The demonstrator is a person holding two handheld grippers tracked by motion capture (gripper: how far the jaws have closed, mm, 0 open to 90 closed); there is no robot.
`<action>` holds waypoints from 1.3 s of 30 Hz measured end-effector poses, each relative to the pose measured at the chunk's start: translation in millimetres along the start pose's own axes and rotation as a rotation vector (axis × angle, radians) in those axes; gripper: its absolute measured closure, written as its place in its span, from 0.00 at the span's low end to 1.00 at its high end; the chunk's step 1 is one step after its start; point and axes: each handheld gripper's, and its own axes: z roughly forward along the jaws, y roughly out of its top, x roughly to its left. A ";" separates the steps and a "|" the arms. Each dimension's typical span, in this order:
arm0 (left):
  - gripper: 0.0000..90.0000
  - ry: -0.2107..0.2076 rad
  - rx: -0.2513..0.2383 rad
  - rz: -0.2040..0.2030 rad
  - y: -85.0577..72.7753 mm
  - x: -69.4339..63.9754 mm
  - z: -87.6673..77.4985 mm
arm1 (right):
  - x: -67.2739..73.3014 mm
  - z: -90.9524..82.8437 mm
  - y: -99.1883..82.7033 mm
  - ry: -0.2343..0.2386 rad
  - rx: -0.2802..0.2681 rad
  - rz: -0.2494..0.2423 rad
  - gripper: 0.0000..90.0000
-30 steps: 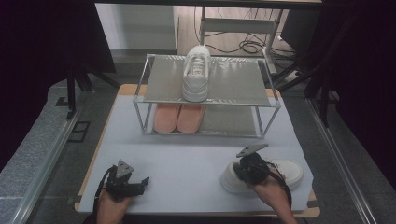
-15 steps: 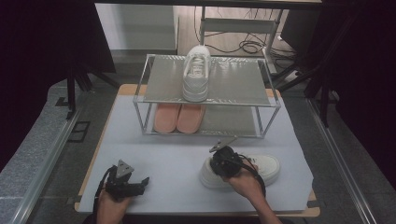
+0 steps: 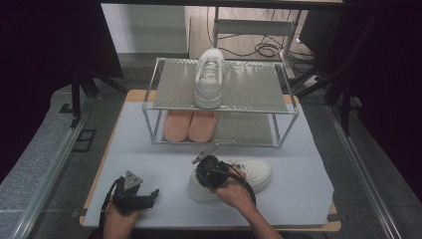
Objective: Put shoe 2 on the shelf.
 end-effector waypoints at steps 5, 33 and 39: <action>0.16 0.001 -0.003 0.003 -0.1 -0.4 0.0 | -1.7 -3.5 0.3 0.024 -0.009 0.015 1.00; 0.16 0.001 -0.001 0.001 -0.1 -0.2 0.1 | -63.6 -104.4 -75.6 -0.153 -0.114 0.184 1.00; 0.16 0.001 0.000 -0.003 -0.1 -0.5 0.1 | -69.4 -111.6 -110.0 -0.173 -0.111 0.236 1.00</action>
